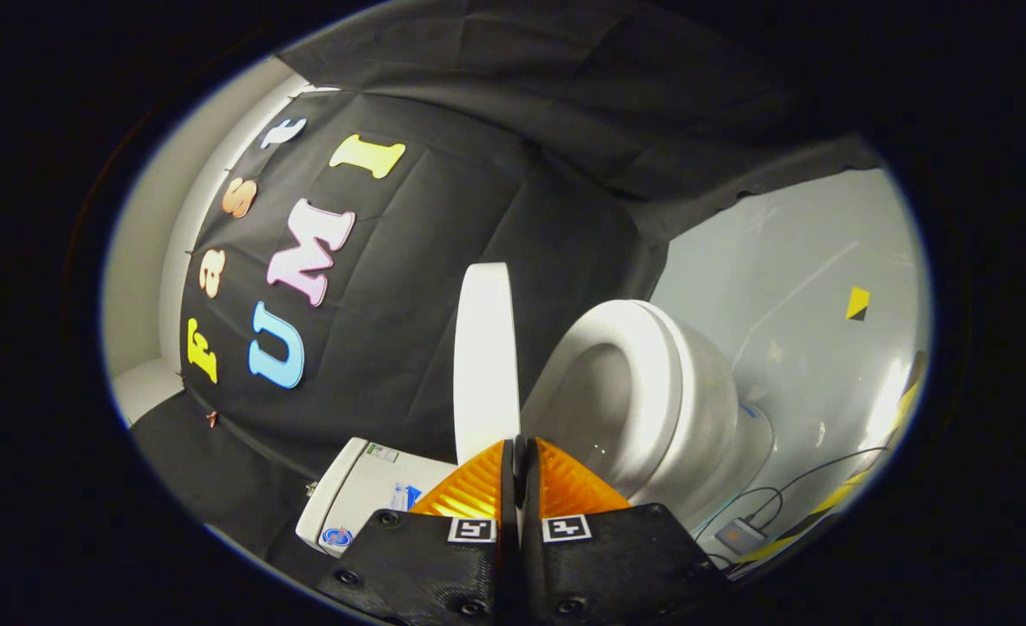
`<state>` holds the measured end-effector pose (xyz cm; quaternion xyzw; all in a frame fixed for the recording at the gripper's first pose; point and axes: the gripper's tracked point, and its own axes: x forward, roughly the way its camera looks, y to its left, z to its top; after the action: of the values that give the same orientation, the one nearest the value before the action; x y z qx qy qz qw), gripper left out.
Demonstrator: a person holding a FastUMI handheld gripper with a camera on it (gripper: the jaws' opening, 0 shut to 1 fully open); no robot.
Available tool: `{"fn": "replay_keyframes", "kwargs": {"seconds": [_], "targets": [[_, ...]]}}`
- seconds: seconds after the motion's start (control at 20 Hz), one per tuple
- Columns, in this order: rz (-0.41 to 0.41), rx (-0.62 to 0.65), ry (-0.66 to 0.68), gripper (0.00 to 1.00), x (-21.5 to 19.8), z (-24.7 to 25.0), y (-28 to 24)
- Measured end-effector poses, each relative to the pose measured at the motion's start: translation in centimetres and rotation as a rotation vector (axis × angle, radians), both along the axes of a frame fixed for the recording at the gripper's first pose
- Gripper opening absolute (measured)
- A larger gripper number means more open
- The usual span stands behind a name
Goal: Open the toilet lid.
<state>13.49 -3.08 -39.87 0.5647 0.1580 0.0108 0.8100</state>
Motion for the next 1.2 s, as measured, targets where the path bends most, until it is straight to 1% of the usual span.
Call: {"fn": "replay_keyframes", "kwargs": {"seconds": [0.25, 0.4, 0.6, 0.85, 1.05, 1.2], "targets": [[0.027, -0.166, -0.003, 0.05, 0.3, 4.0, 1.7], [0.026, -0.253, 0.014, 0.05, 0.2, 5.5, 2.5], [0.026, -0.406, 0.02, 0.05, 0.1, 7.8, 3.9], [0.019, -0.509, 0.009, 0.05, 0.1, 10.7, 6.2], [0.033, -0.643, -0.002, 0.05, 0.0, 12.6, 8.5], [0.031, -0.708, -0.017, 0.05, 0.1, 14.1, 9.9]]}}
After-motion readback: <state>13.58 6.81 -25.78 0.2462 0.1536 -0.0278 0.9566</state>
